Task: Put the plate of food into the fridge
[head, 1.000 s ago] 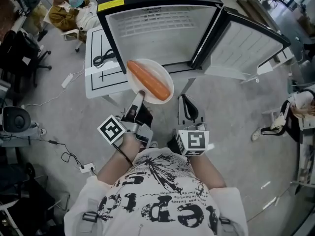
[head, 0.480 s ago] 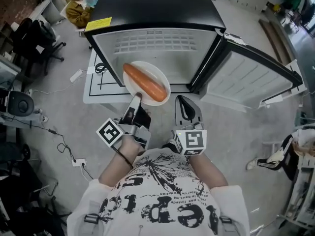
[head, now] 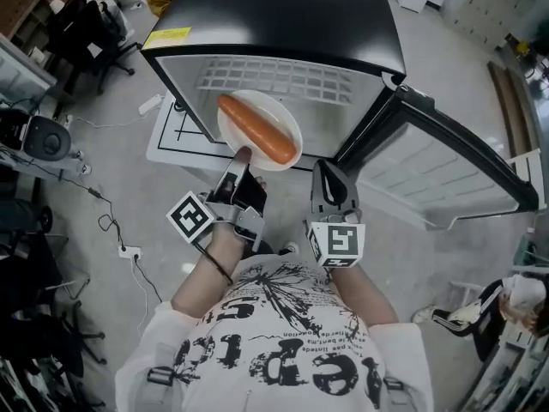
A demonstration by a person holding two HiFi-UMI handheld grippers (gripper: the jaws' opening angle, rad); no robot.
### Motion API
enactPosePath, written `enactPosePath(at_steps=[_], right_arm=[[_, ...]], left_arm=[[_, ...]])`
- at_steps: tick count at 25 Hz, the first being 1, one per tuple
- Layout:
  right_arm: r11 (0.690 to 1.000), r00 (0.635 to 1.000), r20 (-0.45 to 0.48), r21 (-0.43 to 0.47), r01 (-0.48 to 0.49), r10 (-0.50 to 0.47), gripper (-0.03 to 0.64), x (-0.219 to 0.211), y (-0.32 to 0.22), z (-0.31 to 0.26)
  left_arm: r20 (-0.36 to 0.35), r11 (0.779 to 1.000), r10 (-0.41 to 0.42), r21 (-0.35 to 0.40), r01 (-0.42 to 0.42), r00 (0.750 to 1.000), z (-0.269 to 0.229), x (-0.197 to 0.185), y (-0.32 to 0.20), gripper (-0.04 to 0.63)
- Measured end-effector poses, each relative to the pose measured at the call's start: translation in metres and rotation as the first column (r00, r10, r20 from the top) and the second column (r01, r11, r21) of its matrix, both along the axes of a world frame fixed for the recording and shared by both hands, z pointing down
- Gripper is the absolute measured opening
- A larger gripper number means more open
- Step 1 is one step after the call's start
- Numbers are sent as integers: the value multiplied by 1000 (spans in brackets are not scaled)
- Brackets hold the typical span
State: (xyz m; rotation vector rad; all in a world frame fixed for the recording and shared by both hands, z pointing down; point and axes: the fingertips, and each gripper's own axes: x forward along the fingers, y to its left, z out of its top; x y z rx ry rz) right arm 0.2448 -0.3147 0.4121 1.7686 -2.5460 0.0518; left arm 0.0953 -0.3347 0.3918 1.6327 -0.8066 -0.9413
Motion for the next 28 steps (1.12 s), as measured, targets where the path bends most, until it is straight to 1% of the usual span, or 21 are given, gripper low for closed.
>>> enactPosePath(at_steps=[4,9,13,16,19,23,28], right_arm=[[1000,1000,-1,-3,28,-28,2,-4,-15,2],[999,999,1,-10,37,-37,2,-10,-31,5],[999,1000,-3,-11,31,-31,2,-15,-47,2],[1000,1000,-4,-13,19,-19,2,-15,-60,0],[1000,1000,-5,-20,8,-8,2,-14,-70,1],[999,1000,9,-43,-6,6,2,-11,-82,9],[997,1000,9,-77,-5,5,2,-17,-93,21]], left_arm=[[9,1000,-26,-12,26,1000,1,-2,-12,25],[6,999,-41,-32,41,999,3,-8,-33,25],[-7,998,-40,-48,39,999,1,-10,-56,25],[4,998,-35,-58,35,999,1,-11,-75,25],[-2,996,-27,-85,27,1000,3,-10,-90,25],[-18,993,-22,-113,20,1000,5,-7,-106,25],[-14,990,-38,-139,36,999,4,-10,-118,25]])
